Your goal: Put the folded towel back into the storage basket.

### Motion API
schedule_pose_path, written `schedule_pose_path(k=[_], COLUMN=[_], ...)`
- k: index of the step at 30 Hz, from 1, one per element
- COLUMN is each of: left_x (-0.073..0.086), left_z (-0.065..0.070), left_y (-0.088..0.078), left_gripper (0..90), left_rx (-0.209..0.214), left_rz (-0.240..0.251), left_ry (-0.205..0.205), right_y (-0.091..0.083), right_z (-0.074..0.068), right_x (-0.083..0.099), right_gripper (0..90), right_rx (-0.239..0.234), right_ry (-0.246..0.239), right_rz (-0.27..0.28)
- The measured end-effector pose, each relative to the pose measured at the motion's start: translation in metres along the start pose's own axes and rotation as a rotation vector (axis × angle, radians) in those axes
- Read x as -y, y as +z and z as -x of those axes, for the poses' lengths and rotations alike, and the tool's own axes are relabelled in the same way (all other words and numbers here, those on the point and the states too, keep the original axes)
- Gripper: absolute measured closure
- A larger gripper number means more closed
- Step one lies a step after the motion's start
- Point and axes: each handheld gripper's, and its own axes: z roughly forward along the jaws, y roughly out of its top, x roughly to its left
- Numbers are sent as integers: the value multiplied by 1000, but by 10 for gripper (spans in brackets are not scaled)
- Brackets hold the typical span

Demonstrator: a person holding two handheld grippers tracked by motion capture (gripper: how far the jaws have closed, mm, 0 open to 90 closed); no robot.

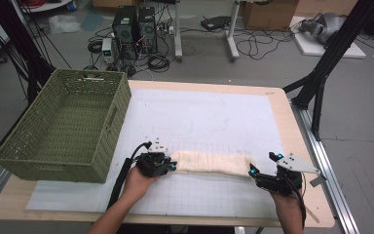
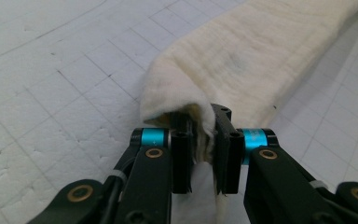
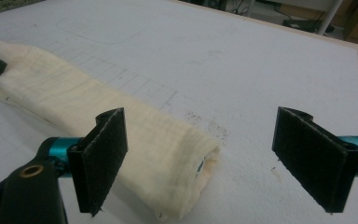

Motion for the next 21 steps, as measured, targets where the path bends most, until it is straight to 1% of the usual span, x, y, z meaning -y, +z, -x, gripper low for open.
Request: schedule_pose_path(k=[3, 6, 8, 9, 11, 12, 13, 15, 16, 17, 18, 20, 21], left_x=[0, 0, 1, 1, 2, 3, 4, 6, 7, 7, 8, 9, 10], left_z=[-1, -1, -1, -1, -1, -1, -1, -2, -2, -3, -3, -3, -3], left_y=[-3, -8, -10, -11, -14, -16, -17, -21, -22, -22, -23, -24, -24], left_gripper=[810, 812, 812, 812, 811, 810, 808, 807, 806, 806, 806, 806, 806], left_rx=[-2, 7, 19, 25, 36, 46, 57, 62, 64, 64, 67, 75, 78], left_rz=[12, 50, 72, 83, 113, 126, 149, 177, 188, 189, 192, 195, 197], left_ry=[11, 21, 20, 19, 9, 5, -4, -10, -15, -18, -21, -23, -26], right_y=[-1, -2, -2, -2, -2, -2, -3, -3, -3, -3, -3, 0, 0], right_z=[0, 2, 3, 4, 5, 6, 8, 10, 11, 12, 13, 13, 13], right_x=[0, 1, 1, 1, 2, 2, 4, 4, 5, 5, 5, 7, 7], right_gripper=[166, 165, 164, 164, 158, 158, 158, 158, 158, 158, 158, 177, 177], right_rx=[1, 2, 9, 15, 39, 42, 54, 50, 37, 30, 31, 37, 37], right_ry=[3, 16, 20, 17, 30, 36, 51, 59, 87, 105, 111, 108, 108], right_rz=[2, 11, 15, 18, 14, 12, 6, 6, 12, 23, 27, 0, 0])
